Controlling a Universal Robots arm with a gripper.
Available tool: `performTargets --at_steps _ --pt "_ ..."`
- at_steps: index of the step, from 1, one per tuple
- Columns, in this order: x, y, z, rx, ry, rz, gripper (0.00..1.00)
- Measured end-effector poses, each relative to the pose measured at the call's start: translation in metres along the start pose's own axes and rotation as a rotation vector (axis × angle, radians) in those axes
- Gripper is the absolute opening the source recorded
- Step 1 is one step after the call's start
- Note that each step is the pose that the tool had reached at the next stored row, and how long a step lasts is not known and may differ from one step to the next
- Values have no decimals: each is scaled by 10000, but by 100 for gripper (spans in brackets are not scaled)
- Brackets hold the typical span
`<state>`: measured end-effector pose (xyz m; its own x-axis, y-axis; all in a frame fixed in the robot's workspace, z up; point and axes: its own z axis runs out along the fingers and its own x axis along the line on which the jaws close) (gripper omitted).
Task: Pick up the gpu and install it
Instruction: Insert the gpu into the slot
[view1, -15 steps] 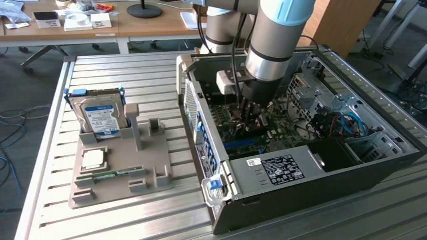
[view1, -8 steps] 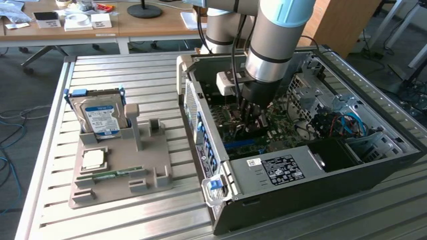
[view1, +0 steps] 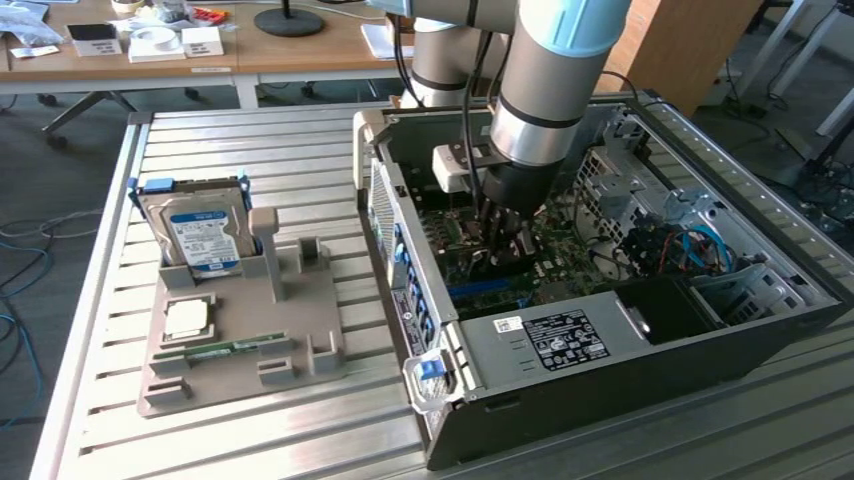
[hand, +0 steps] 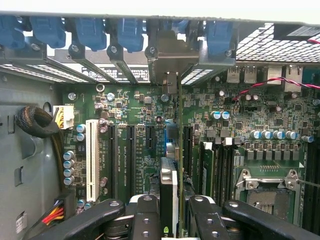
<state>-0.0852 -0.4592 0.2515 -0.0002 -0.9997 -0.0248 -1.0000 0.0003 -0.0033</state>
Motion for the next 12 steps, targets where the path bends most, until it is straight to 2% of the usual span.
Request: performTargets --at_steps 12 --pt "0 0 1 1 -2 0 27"
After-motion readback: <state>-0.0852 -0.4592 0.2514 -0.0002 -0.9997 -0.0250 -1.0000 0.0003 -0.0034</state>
